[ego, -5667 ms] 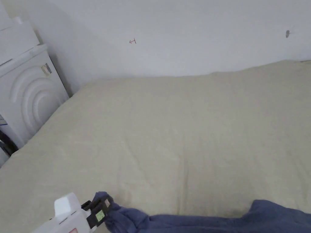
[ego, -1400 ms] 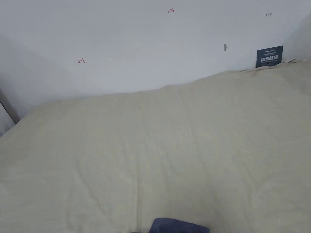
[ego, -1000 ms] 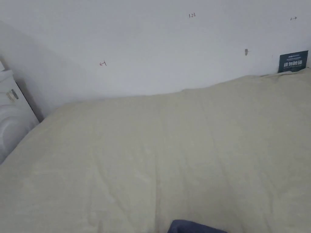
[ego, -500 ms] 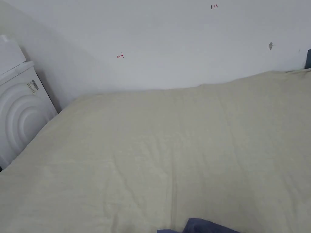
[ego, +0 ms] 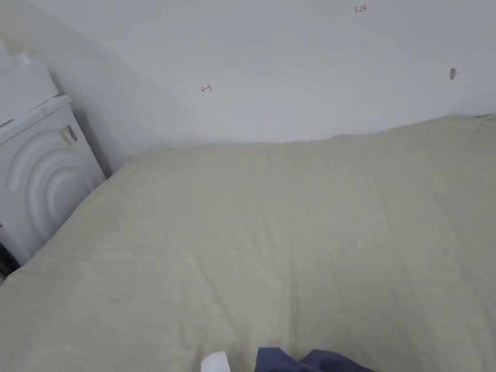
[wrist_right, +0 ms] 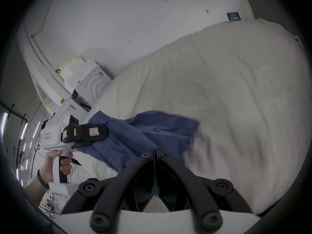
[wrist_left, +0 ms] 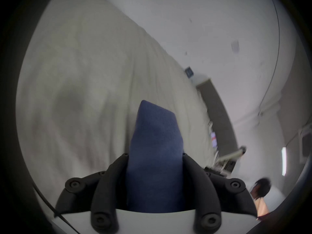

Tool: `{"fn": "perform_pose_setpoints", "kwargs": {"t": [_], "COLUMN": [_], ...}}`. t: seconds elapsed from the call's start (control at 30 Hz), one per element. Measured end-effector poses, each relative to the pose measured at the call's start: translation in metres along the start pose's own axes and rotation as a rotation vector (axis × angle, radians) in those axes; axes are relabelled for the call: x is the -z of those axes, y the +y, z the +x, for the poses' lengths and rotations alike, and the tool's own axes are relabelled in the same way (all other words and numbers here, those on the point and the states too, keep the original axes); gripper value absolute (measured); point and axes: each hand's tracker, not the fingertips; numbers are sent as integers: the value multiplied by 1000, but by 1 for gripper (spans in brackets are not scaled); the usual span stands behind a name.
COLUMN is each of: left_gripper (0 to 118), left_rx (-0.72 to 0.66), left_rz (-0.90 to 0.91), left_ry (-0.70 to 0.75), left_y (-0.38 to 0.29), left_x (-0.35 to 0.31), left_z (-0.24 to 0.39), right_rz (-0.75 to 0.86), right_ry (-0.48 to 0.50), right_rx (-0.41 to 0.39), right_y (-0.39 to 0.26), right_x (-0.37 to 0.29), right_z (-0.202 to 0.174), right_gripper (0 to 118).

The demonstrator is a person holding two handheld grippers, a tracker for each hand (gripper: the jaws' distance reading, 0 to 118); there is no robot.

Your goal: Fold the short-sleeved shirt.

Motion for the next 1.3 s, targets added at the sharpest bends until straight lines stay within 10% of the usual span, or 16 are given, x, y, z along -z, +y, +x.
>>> {"fn": "perform_pose_setpoints", "kwargs": {"t": [0.47,0.63,0.87,1.1,1.3], "left_gripper": [35,76,76,65,39], "left_rx": [-306,-357,-93,442,600], "left_rz": [385,494,659,532,513], "left_ry": [392,489,573,453,277], "left_y": [95,59,16,-9,-44], "left_x": [-241,-269,-332,-221,-132], "left_z": [-186,-200,-100,68,158], "right_rz": [-95,-52,74,289,383], "right_ry": [-80,-62,-95,-230,-256], "right_rx": [1,25,-101,-221,-321], "right_y": [-4,4,18,44,52], "right_x": [4,-6,-57,-118,-154], "right_z": [9,12,16,-16,-39], "right_gripper": [1,1,1,1,1]}}
